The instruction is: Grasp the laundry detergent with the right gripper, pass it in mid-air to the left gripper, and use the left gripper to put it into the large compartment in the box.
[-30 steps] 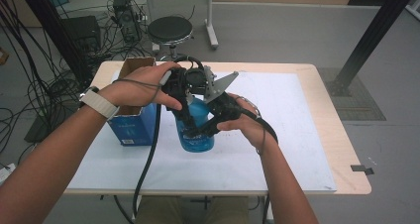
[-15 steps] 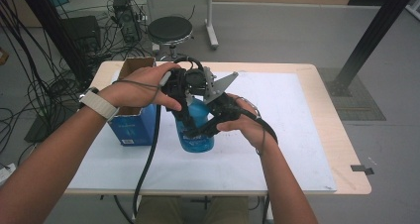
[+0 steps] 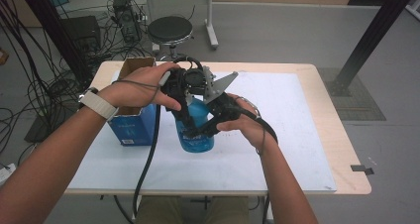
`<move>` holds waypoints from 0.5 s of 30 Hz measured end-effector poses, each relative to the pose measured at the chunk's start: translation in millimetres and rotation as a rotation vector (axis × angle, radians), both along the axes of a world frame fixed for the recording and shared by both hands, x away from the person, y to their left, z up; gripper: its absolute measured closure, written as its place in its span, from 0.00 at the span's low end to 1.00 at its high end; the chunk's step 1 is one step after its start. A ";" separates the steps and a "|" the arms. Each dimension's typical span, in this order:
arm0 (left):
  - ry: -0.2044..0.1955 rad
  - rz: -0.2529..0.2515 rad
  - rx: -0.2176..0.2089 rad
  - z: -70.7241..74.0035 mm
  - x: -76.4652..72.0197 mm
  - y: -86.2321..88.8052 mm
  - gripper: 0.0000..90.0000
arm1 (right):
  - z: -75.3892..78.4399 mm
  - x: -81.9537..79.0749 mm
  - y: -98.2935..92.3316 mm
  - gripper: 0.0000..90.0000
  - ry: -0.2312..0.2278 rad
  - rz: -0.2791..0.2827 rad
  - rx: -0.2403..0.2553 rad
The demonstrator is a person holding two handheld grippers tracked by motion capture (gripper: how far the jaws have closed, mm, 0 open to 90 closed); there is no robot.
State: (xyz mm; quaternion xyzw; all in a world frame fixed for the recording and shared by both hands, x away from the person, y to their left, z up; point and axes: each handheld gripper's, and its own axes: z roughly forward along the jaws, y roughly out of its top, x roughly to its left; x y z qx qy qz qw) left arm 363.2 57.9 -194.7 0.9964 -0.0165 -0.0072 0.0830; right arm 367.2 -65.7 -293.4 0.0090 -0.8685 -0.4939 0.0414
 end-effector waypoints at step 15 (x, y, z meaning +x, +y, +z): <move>-0.003 0.009 0.007 1.2 0.0 0.6 0.42 | 0.9 0.8 1.4 0.47 -0.005 0.005 0.001</move>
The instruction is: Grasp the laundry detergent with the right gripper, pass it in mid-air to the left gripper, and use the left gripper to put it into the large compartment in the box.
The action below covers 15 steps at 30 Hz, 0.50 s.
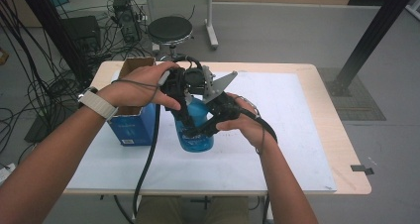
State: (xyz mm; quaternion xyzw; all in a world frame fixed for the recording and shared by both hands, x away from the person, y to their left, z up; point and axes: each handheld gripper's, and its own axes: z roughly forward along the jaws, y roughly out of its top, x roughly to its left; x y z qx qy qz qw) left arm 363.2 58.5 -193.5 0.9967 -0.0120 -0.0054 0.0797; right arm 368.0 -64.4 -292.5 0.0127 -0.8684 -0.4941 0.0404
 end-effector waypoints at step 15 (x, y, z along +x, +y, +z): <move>-0.021 0.007 0.015 4.5 -1.5 -3.7 0.42 | 1.6 1.5 -4.6 0.37 -0.017 -0.025 -0.006</move>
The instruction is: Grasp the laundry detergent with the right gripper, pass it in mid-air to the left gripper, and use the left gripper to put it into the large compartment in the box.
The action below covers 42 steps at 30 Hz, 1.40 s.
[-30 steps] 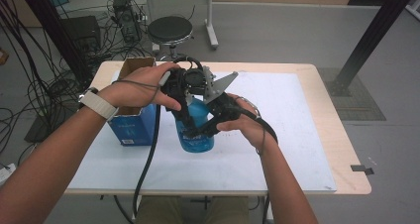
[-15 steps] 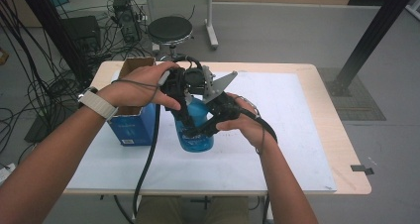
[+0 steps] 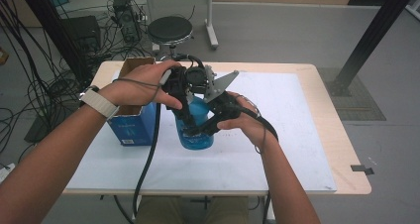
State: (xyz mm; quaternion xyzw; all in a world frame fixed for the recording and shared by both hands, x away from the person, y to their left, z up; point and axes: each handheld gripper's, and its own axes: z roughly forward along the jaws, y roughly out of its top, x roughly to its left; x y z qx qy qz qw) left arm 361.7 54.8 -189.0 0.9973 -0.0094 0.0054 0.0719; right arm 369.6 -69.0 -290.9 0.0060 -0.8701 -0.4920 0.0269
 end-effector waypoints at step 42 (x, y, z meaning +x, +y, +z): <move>-0.057 0.390 0.057 25.5 15.8 15.1 0.41 | 32.7 -0.2 -105.4 0.09 0.018 -0.261 -0.568</move>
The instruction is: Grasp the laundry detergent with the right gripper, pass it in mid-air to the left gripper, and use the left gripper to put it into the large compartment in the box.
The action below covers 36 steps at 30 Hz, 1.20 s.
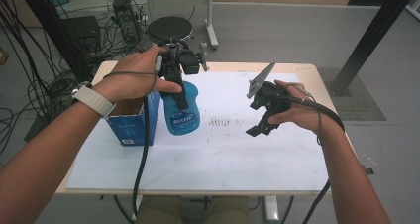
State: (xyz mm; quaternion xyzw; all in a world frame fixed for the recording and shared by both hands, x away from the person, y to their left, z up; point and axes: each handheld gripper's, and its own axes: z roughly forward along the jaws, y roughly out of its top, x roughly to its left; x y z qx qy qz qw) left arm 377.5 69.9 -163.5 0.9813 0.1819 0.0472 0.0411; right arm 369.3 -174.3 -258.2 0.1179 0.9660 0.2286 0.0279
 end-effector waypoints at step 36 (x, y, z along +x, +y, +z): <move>-0.048 0.544 -0.010 52.7 15.4 17.1 0.41 | -11.7 1.6 -45.1 0.12 0.008 -0.041 -0.160</move>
